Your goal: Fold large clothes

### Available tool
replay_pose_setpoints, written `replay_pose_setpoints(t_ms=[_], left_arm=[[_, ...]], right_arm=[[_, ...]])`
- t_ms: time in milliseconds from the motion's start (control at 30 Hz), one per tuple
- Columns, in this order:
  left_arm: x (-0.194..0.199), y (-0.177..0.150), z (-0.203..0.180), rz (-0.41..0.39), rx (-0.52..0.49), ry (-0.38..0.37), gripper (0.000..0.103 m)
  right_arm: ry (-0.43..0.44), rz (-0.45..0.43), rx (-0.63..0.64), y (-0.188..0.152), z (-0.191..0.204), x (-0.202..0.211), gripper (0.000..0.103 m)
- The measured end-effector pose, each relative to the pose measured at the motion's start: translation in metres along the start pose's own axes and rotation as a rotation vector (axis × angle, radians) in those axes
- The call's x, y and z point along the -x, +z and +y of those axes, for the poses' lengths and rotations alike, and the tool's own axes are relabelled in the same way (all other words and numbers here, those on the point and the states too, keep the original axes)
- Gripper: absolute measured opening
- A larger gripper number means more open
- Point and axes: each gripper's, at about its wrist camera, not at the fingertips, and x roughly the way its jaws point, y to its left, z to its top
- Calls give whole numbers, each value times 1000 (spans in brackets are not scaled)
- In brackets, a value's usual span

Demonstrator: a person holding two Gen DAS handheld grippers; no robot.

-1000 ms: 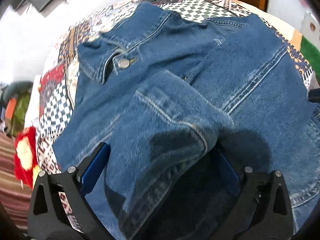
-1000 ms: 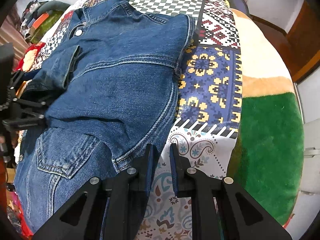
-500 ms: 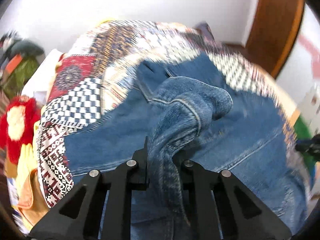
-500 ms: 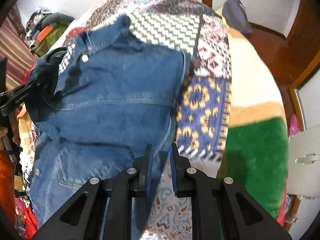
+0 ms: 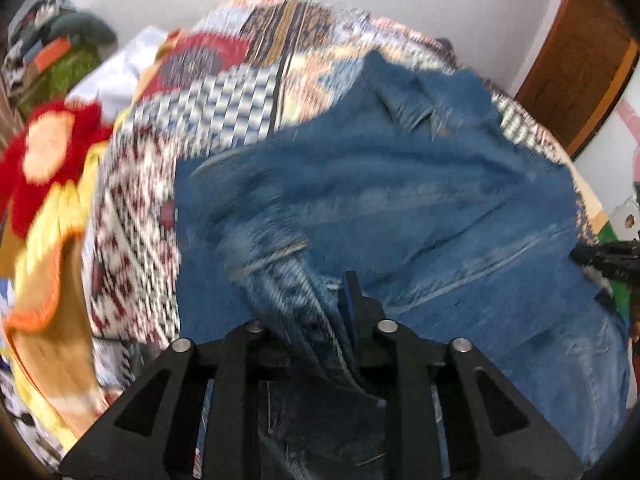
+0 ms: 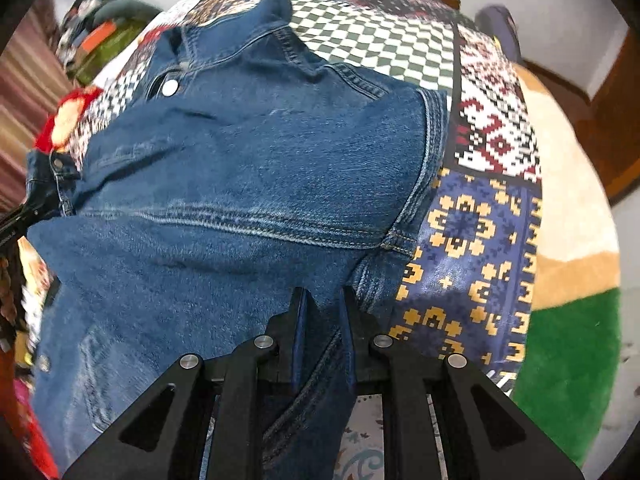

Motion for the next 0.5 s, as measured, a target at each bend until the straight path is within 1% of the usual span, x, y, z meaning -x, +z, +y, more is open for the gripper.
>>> replay_pose_setpoints(t_ms=[67, 100, 133, 167, 200, 233, 267, 300, 333, 367, 400, 433, 467, 500], left_arm=[[-5, -11, 10, 18, 34, -2, 27], [-7, -17, 16, 25, 53, 0, 33], [-9, -24, 22, 32, 77, -3, 41], [-9, -29, 27, 34, 95, -11, 45], [-8, -32, 32, 33, 105, -6, 52], [-7, -37, 36, 34, 112, 8, 55], [-5, -40, 39, 35, 114, 16, 56], [-2, -44, 43, 31, 122, 19, 58], [1, -47, 48, 24, 134, 21, 60], [3, -50, 52, 21, 142, 23, 61], [6, -53, 56, 20, 148, 42, 61], [6, -55, 59, 24, 147, 72, 63], [7, -59, 63, 29, 149, 76, 67], [7, -63, 67, 28, 163, 64, 70]], right_arm=[[-30, 3, 28, -1, 5, 1, 12], [-47, 6, 42, -2, 8, 1, 12], [-63, 6, 57, -3, 10, 1, 12], [-87, 2, 79, -6, 13, 2, 12], [-109, -1, 95, -9, 15, 3, 12], [-125, -2, 102, -12, 16, 3, 12], [-153, 1, 108, -15, 18, 4, 12], [-197, 6, 118, -19, 19, 4, 12], [-212, 4, 120, -23, 16, 4, 12], [-204, -6, 115, -25, 14, 5, 13], [-192, -14, 102, -28, 11, 6, 16], [-195, -17, 84, -29, 7, 6, 26], [-215, -20, 73, -28, 5, 6, 35], [-253, -23, 63, -29, 2, 7, 61]])
